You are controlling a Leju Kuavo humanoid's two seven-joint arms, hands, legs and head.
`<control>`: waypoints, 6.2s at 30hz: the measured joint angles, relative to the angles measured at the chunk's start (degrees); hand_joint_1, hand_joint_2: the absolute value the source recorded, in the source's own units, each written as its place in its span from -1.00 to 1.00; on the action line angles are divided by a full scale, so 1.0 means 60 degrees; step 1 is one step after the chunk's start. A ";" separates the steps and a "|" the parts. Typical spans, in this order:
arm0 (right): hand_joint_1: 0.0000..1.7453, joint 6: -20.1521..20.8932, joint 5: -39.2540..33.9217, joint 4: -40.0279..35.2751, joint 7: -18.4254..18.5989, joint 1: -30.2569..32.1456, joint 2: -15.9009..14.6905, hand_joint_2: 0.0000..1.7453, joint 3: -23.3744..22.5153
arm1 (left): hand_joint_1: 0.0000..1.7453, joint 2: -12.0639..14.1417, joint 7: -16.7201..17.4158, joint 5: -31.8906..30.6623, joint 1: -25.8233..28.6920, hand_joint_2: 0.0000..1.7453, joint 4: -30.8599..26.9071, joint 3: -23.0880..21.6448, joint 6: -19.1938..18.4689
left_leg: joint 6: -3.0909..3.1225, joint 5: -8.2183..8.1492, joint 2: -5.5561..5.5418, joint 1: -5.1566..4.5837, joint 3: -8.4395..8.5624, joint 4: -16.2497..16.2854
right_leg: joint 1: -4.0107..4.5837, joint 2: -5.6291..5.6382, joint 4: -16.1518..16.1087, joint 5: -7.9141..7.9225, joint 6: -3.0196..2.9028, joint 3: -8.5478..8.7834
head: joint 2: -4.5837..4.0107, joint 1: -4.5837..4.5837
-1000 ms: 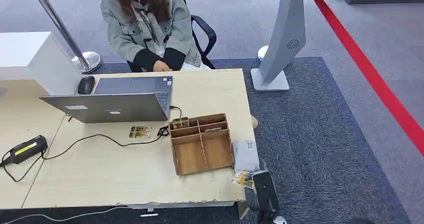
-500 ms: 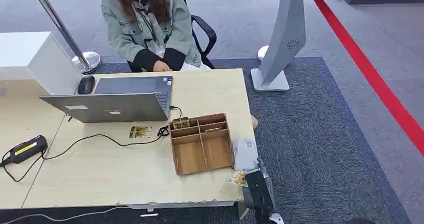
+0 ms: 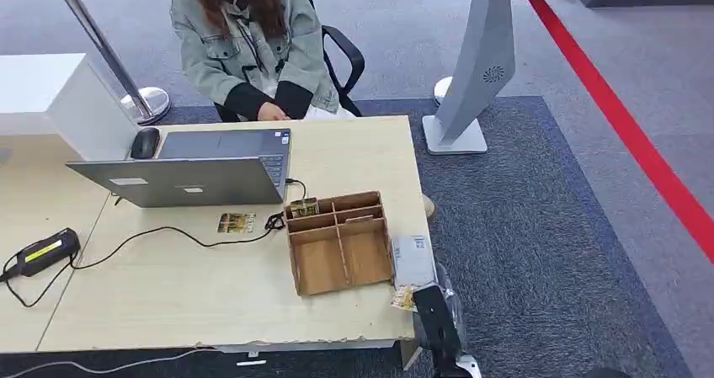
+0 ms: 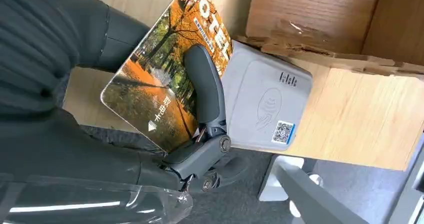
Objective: Pass the card to the sensor for recognition and then transmit it.
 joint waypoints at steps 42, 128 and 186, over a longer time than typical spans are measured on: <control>0.84 -0.0004 0.0889 0.0040 0.0644 -0.0035 -0.0233 1.00 -0.0211 | -1.00 0.0087 0.0000 -0.0150 -0.0003 -1.00 0.0000 0.0000 -0.0109 | 0.0000 0.0000 0.0000 0.0000 0.0000 0.0000 | 0.0000 0.0000 0.0000 0.0000 0.0000 0.0001 | 0.0000 0.0000; -1.00 0.1315 0.4994 -0.0375 0.4360 -0.6002 0.1388 1.00 0.0889 | -1.00 -0.0506 0.0000 -0.1046 -0.0068 -1.00 0.0000 -0.0280 0.0619 | -0.0002 0.0014 -0.0008 0.0001 -0.0009 0.0000 | 0.0002 -0.0009 0.0011 0.0007 0.0001 -0.0001 | 0.0000 0.0000; -0.70 0.6193 0.7013 -0.6346 0.5836 -0.3024 -0.1260 1.00 0.1552 | -1.00 0.0004 -0.0033 -0.0510 -0.0014 -1.00 0.0004 -0.0171 0.0269 | -0.0003 0.0014 -0.0004 0.0002 -0.0004 -0.0001 | 0.0004 -0.0005 0.0006 0.0006 -0.0002 0.0001 | 0.0000 0.0000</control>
